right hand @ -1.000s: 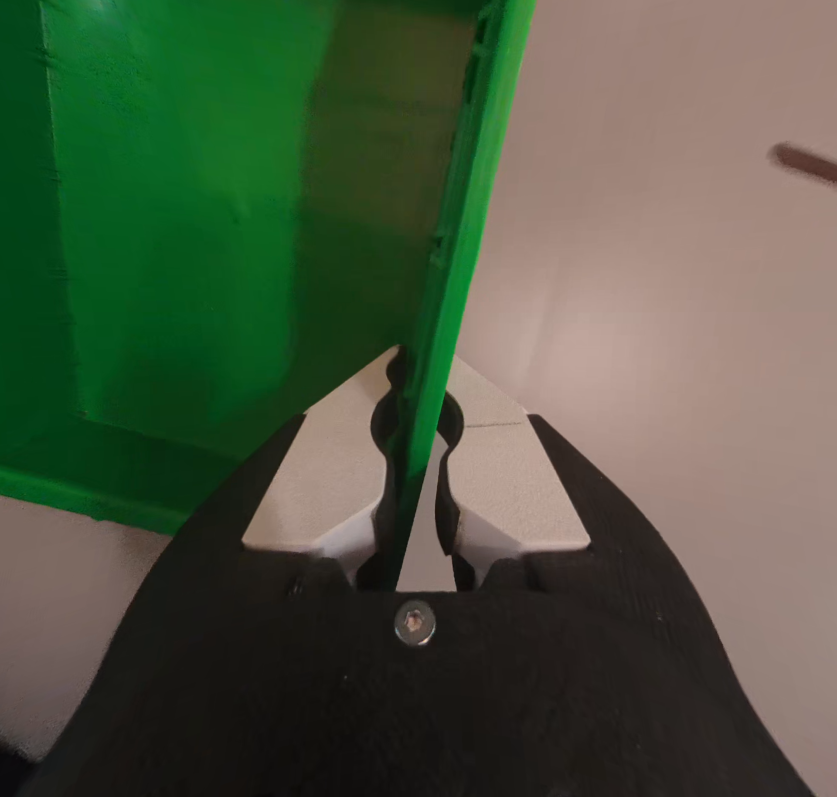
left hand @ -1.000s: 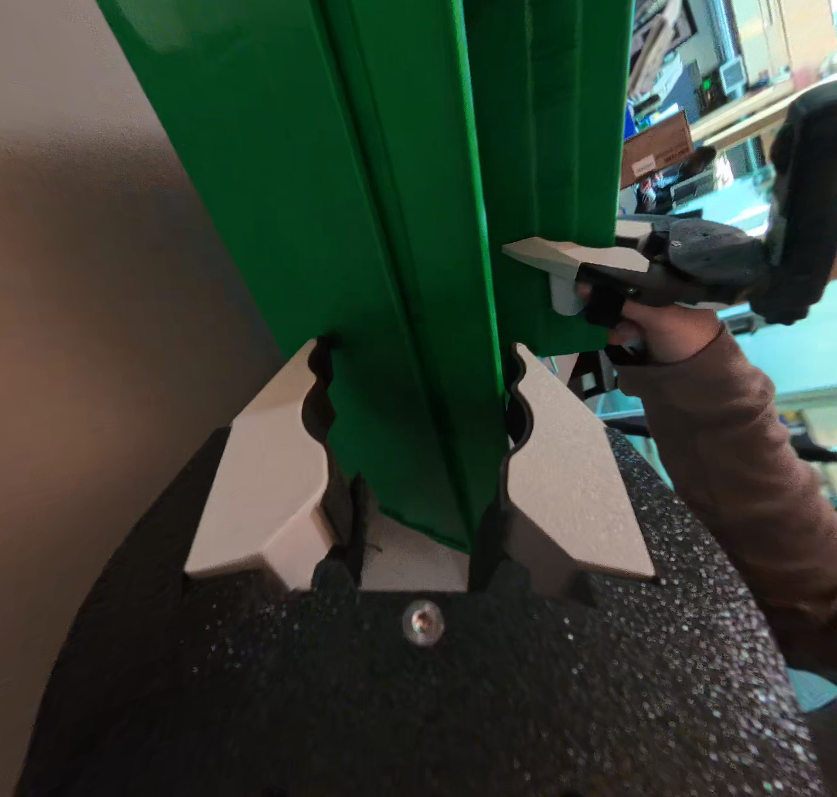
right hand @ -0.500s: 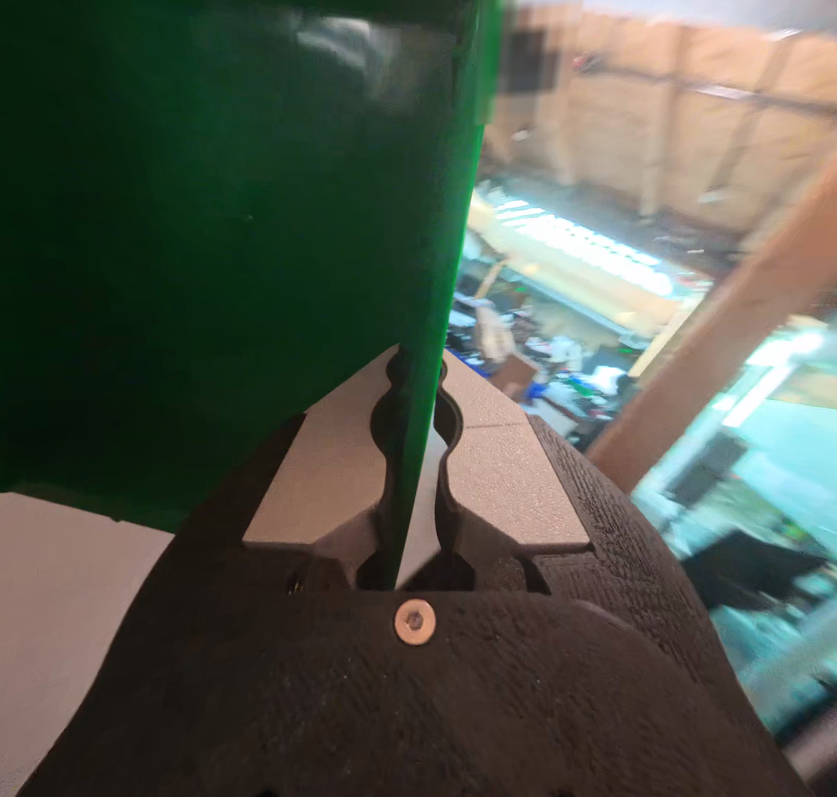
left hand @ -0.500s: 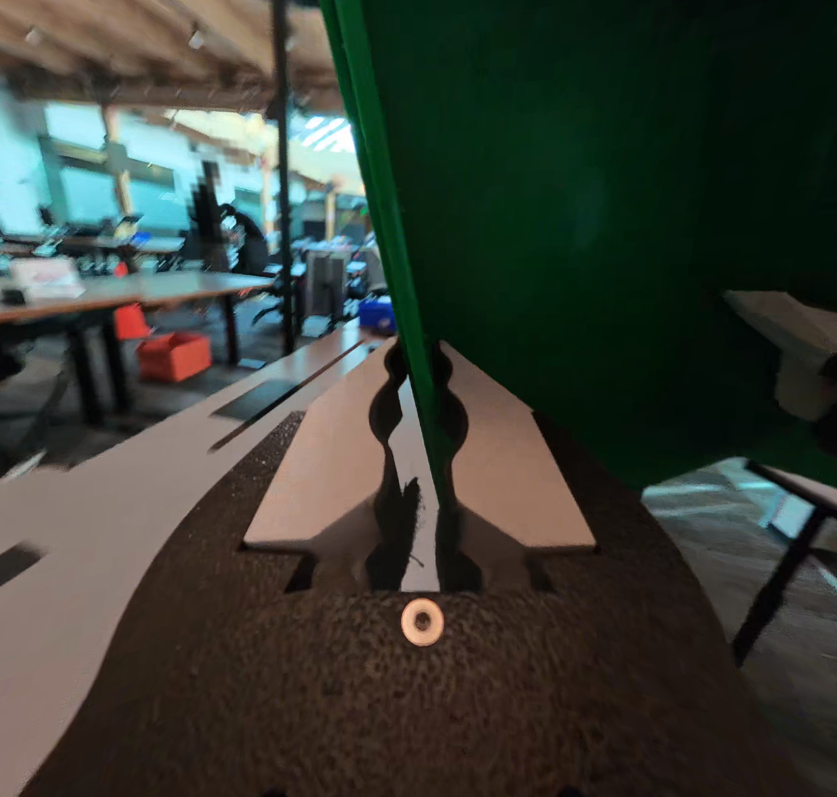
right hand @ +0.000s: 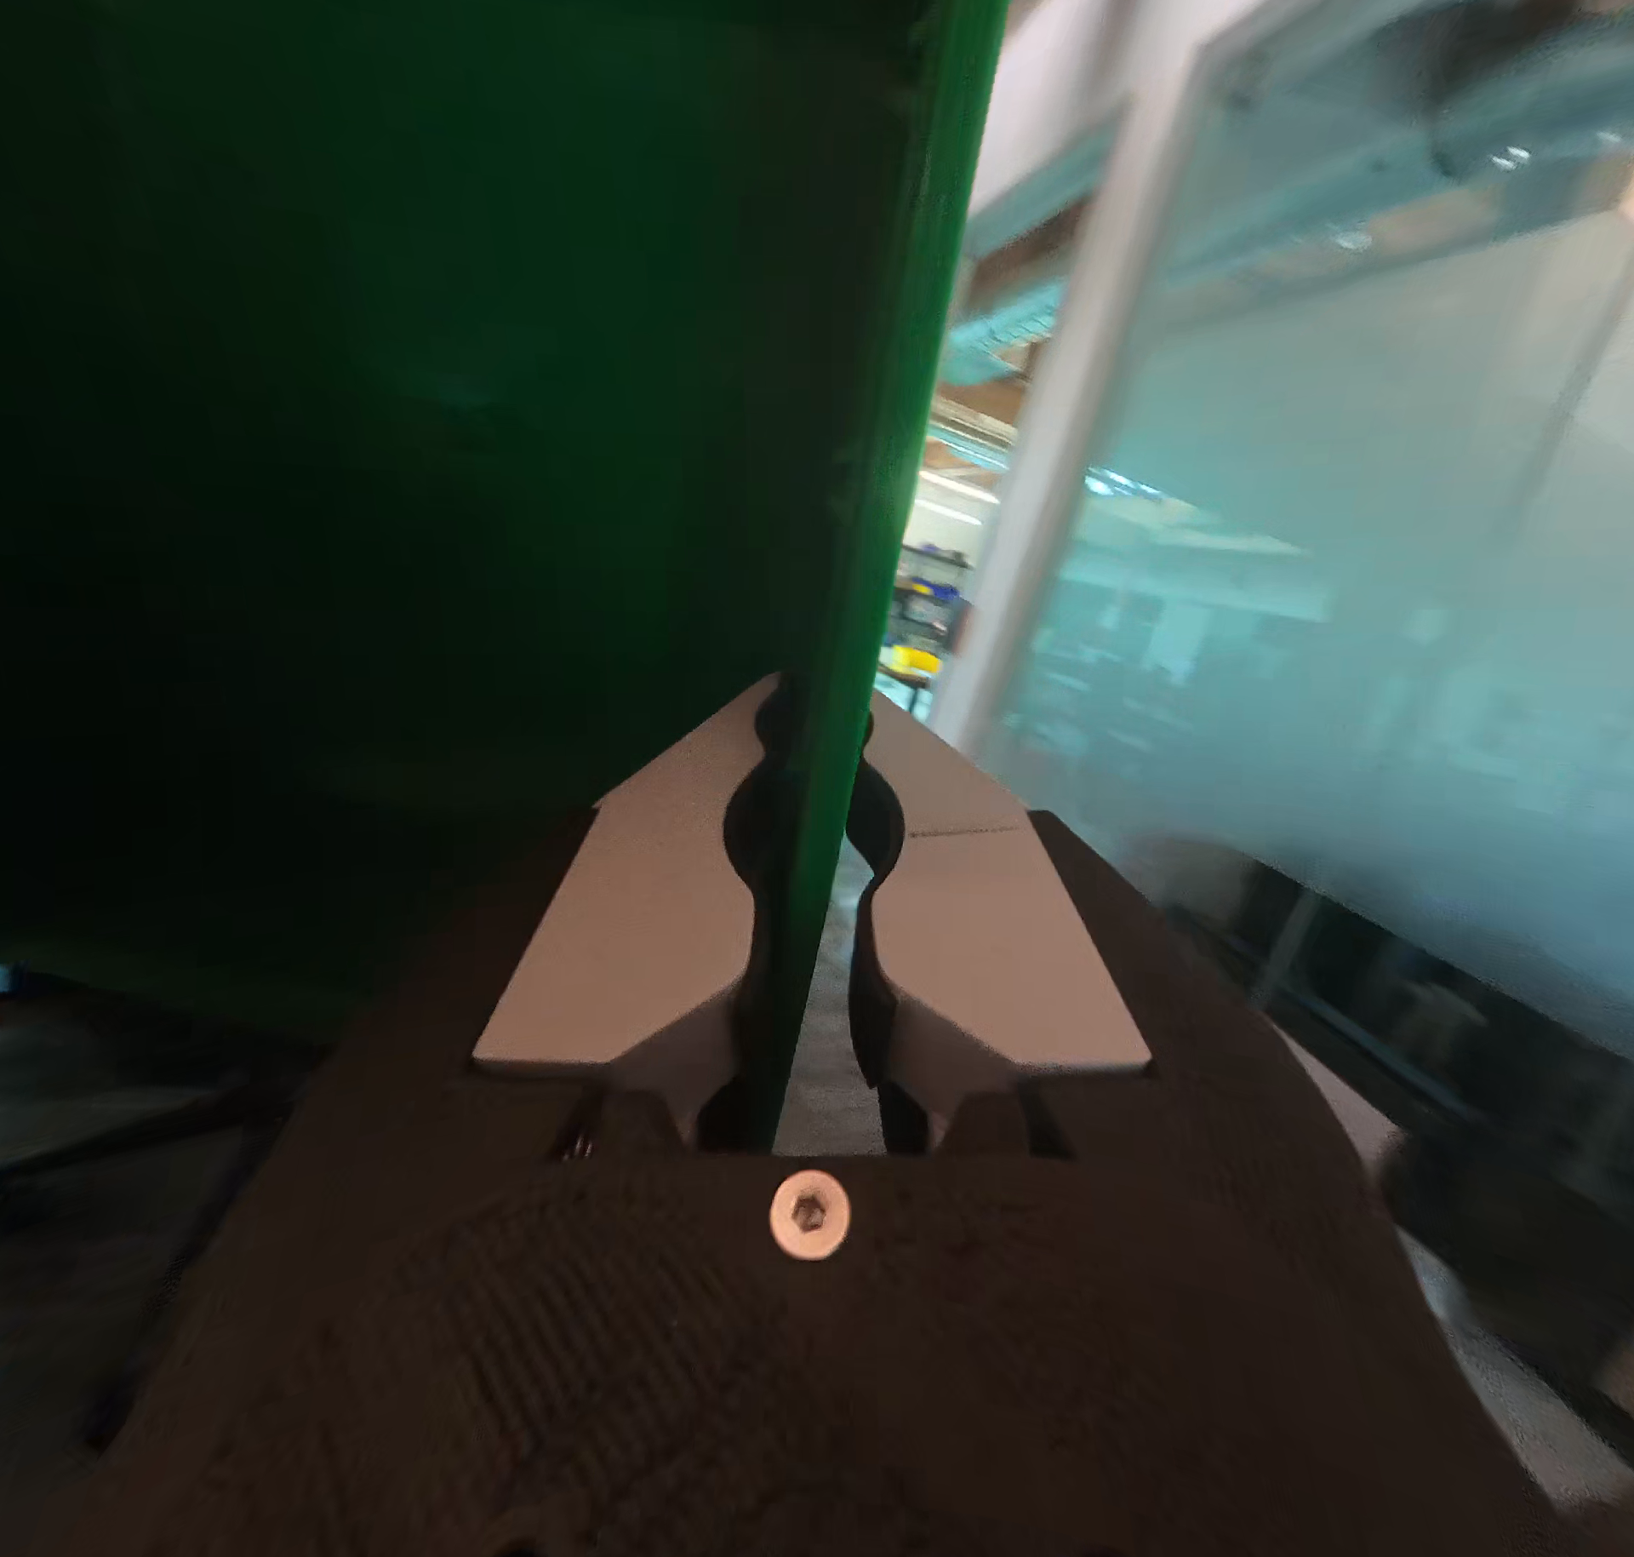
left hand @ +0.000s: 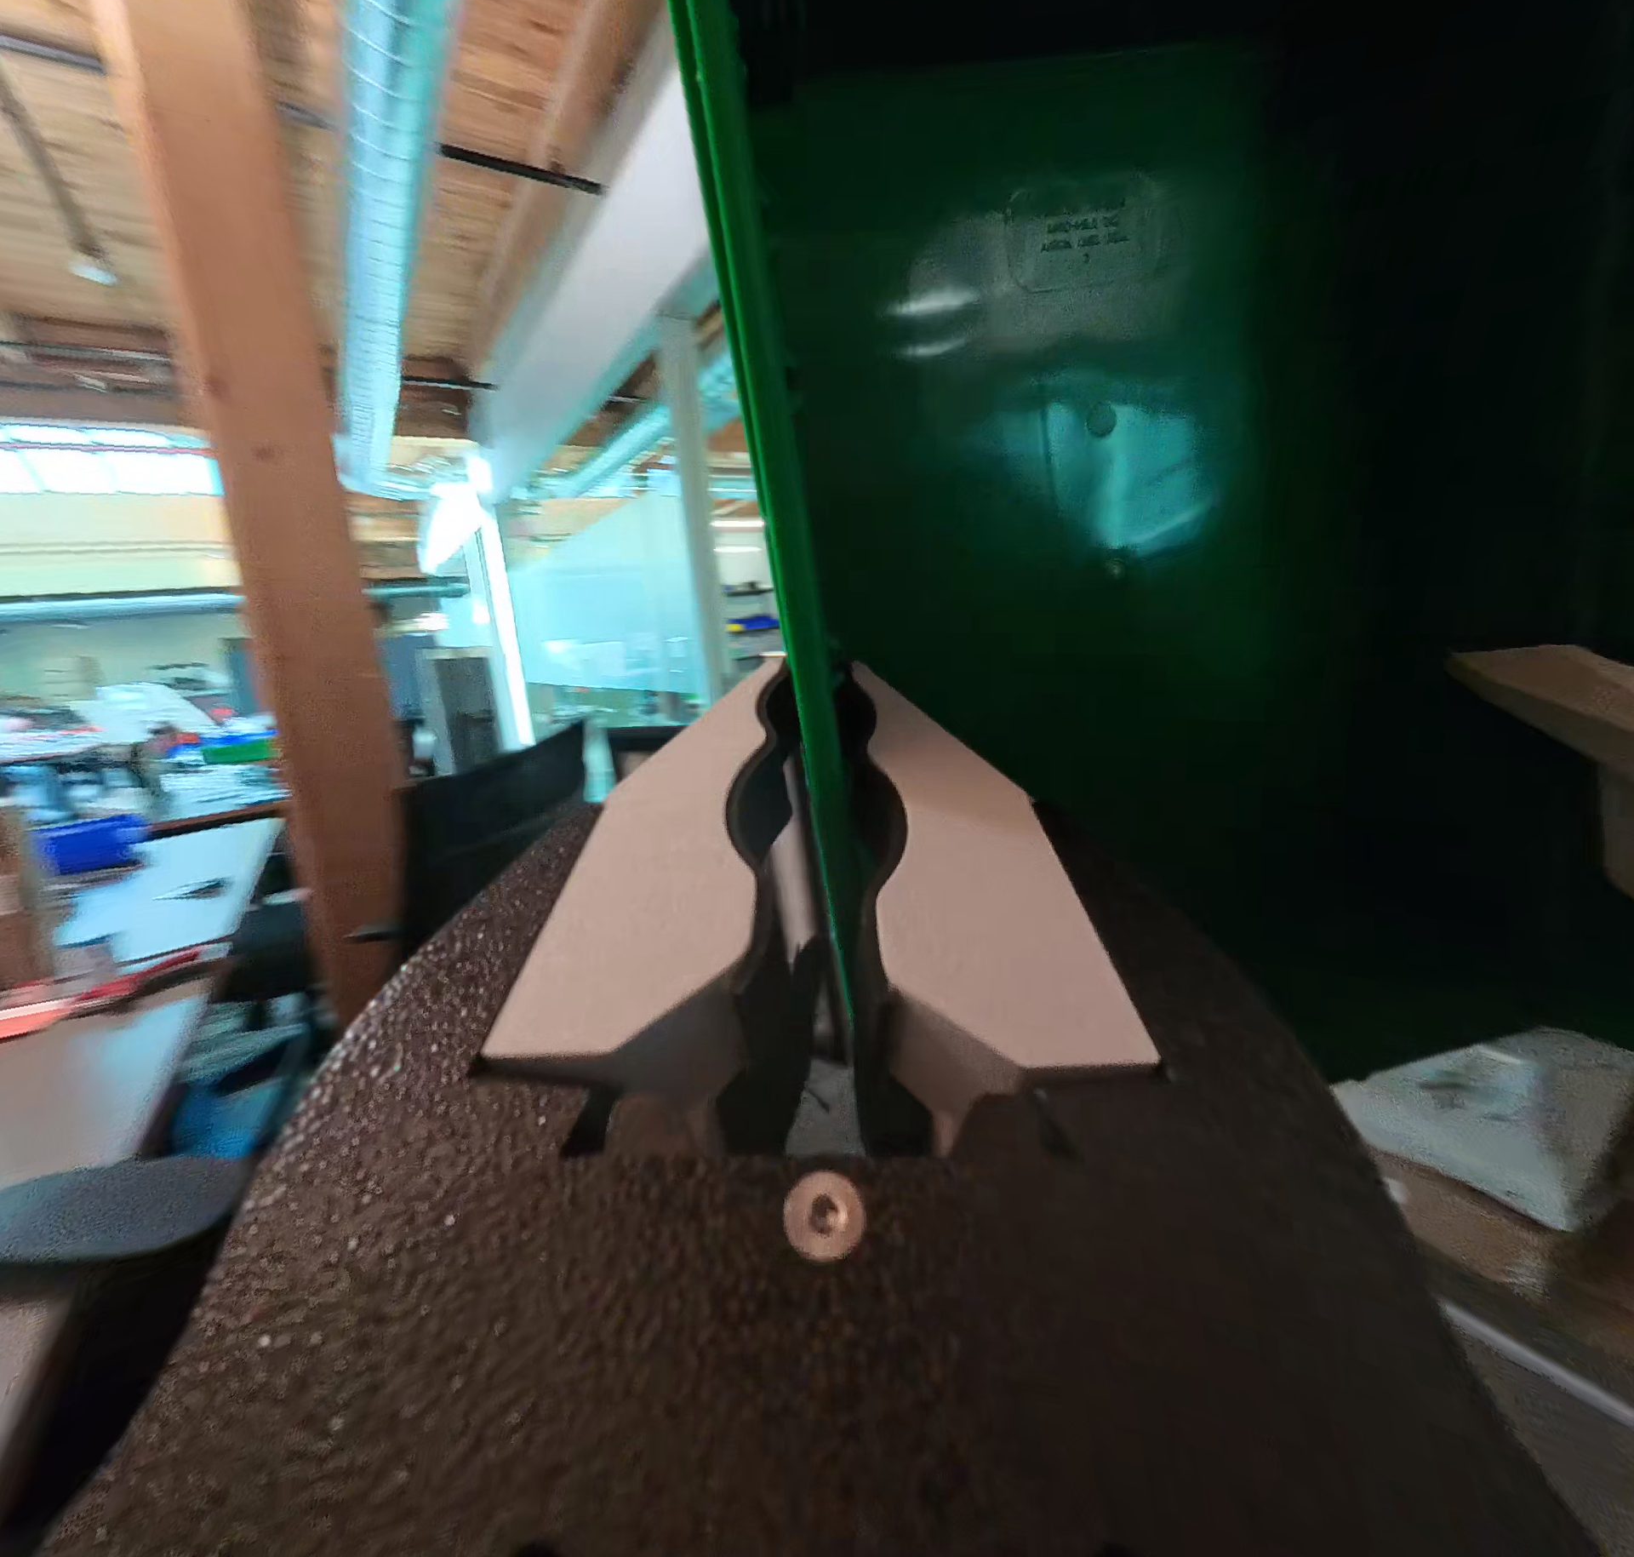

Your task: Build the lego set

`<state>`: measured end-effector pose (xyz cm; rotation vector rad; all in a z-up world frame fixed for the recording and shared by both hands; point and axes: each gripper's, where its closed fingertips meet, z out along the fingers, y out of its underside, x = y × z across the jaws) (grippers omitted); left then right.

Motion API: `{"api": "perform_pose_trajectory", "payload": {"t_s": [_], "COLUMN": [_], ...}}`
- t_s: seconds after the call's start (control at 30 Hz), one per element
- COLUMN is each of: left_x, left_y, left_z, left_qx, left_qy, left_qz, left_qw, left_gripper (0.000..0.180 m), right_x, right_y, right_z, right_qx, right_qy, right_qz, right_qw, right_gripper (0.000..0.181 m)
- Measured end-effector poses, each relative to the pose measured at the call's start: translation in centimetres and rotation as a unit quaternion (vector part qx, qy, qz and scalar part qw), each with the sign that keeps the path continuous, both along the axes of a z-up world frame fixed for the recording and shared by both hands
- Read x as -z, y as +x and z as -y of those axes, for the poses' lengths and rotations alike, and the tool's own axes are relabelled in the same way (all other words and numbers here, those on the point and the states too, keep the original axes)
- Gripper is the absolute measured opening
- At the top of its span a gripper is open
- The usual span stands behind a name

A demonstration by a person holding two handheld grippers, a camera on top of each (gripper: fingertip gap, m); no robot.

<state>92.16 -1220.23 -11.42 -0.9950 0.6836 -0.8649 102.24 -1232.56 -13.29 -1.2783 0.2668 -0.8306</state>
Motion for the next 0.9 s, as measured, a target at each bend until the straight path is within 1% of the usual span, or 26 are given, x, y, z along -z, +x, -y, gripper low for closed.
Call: {"api": "perform_pose_trajectory", "payload": {"t_s": [0.17, 0.27, 0.37, 0.5, 0.6, 0.73, 0.9], "left_x": [1.3, 1.8, 1.8, 3.0, 4.4, 5.3, 4.6], "left_y": [16.3, 25.2, 34.4, 44.3, 50.3, 58.1, 67.5], "left_z": [6.9, 8.8, 8.5, 4.7, 0.2, -7.9, -19.8], "left_qx": [0.087, 0.103, 0.105, 0.081, 0.056, 0.033, -0.006], "left_qy": [-0.022, -0.034, -0.042, -0.049, -0.044, -0.039, -0.046], "left_qz": [0.018, 0.011, -0.014, -0.060, -0.080, -0.074, -0.077], "left_qw": [0.996, 0.994, 0.994, 0.994, 0.994, 0.996, 0.996], "left_gripper": [0.006, 0.006, 0.006, 0.006, 0.006, 0.006, 0.006], "right_x": [0.5, 0.4, 0.8, 3.1, 5.3, 7.1, 6.8], "right_y": [13.1, 21.9, 30.7, 41.2, 48.3, 57.0, 67.6], "right_z": [9.4, 12.3, 12.4, 8.7, 4.1, -4.5, -16.8], "right_qx": [0.098, 0.124, 0.135, 0.119, 0.094, 0.063, 0.029], "right_qy": [-0.011, -0.025, -0.030, -0.034, -0.032, -0.031, -0.044], "right_qz": [0.016, 0.013, 0.003, -0.042, -0.068, -0.080, -0.095], "right_qw": [0.995, 0.992, 0.990, 0.991, 0.993, 0.994, 0.994], "right_gripper": [0.007, 0.007, 0.007, 0.007, 0.007, 0.007, 0.007]}}
